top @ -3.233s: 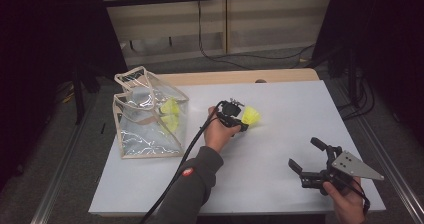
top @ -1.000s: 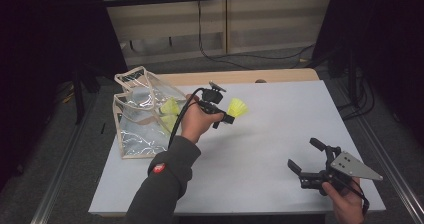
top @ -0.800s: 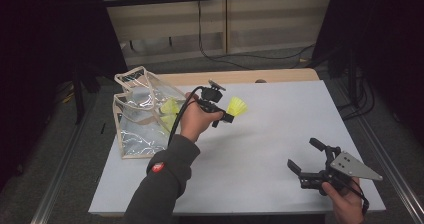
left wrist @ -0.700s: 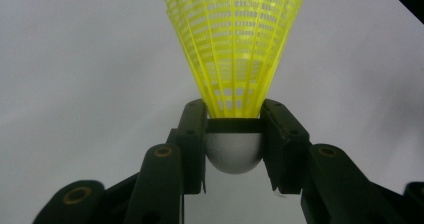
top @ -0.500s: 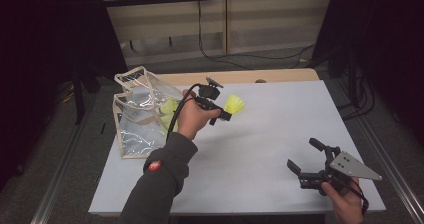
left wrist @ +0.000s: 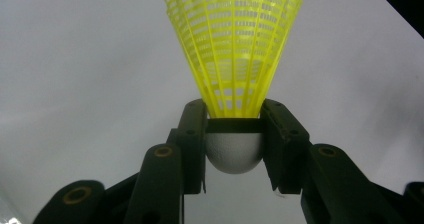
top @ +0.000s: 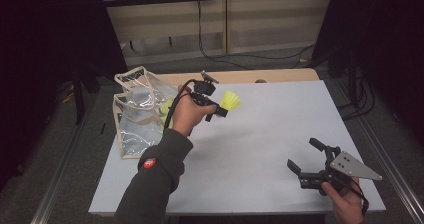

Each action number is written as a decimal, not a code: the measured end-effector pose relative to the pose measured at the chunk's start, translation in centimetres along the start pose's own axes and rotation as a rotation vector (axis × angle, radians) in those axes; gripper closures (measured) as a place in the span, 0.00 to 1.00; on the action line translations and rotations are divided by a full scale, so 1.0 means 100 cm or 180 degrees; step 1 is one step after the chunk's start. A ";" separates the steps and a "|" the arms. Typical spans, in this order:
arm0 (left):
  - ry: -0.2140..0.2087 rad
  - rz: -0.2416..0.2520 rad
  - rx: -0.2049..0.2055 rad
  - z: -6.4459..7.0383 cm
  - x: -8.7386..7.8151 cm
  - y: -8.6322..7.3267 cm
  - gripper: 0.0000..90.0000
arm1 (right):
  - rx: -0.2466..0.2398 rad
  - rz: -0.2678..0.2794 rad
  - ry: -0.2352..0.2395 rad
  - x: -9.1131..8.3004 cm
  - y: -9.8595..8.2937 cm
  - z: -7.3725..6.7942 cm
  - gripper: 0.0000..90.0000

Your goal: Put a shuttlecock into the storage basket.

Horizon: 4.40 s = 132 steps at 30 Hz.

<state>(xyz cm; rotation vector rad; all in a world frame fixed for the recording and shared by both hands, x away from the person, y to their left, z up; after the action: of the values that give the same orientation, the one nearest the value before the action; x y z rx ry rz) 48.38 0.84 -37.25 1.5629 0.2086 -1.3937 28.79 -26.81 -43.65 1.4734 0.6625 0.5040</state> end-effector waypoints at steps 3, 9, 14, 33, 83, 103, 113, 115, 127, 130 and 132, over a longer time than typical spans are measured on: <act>0.0004 -0.0020 -0.0001 -0.001 -0.003 0.001 0.72 | -0.0002 0.0002 0.0004 0.000 0.000 0.000 0.01; 0.0032 -0.0019 -0.0009 -0.005 -0.008 0.001 0.72 | 0.0002 0.0007 0.0003 0.000 0.000 0.000 0.01; 0.0033 -0.0036 -0.0018 -0.006 -0.011 0.001 0.72 | -0.0002 0.0007 0.0002 0.000 0.000 0.000 0.01; 0.0075 -0.0049 -0.0021 -0.015 -0.032 0.006 0.72 | -0.0014 -0.0001 0.0000 0.000 0.000 -0.001 0.01; 0.0204 0.0047 -0.0146 -0.033 -0.074 0.018 0.72 | -0.0010 0.0001 0.0010 0.001 0.000 -0.001 0.01; 0.0336 0.0098 -0.0259 -0.050 -0.089 0.015 0.72 | -0.0004 -0.0003 0.0008 0.000 0.000 -0.001 0.01; 0.0369 0.0114 -0.0285 -0.054 -0.094 0.014 0.72 | -0.0009 0.0003 0.0005 0.000 0.001 -0.001 0.01; 0.0379 0.0153 -0.0307 -0.054 -0.096 0.015 0.72 | -0.0003 -0.0001 0.0006 0.000 0.001 -0.001 0.01; 0.0456 0.0165 -0.0323 -0.064 -0.105 0.013 0.72 | -0.0005 0.0003 0.0002 0.000 0.001 -0.001 0.01; 0.0451 0.0164 -0.0354 -0.065 -0.106 0.012 0.72 | -0.0010 0.0003 0.0003 0.000 0.001 -0.001 0.01; 0.0461 0.0169 -0.0354 -0.065 -0.107 0.012 0.72 | -0.0003 0.0008 0.0001 0.000 0.001 -0.002 0.01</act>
<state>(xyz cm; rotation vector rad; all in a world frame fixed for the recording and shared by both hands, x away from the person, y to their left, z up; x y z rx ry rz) 50.01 10.02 -28.76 1.5664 0.3243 -1.2086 28.70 -26.67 -43.53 1.4735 0.6606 0.5066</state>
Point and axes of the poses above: each handheld gripper's, and its own axes: x roughly forward along the jaws, y roughly out of its top, z roughly to its right, the point moved 5 cm from there along x, roughly forward along the jaws, and after that the axes turned 10 degrees about y, right-handed, at the moved point
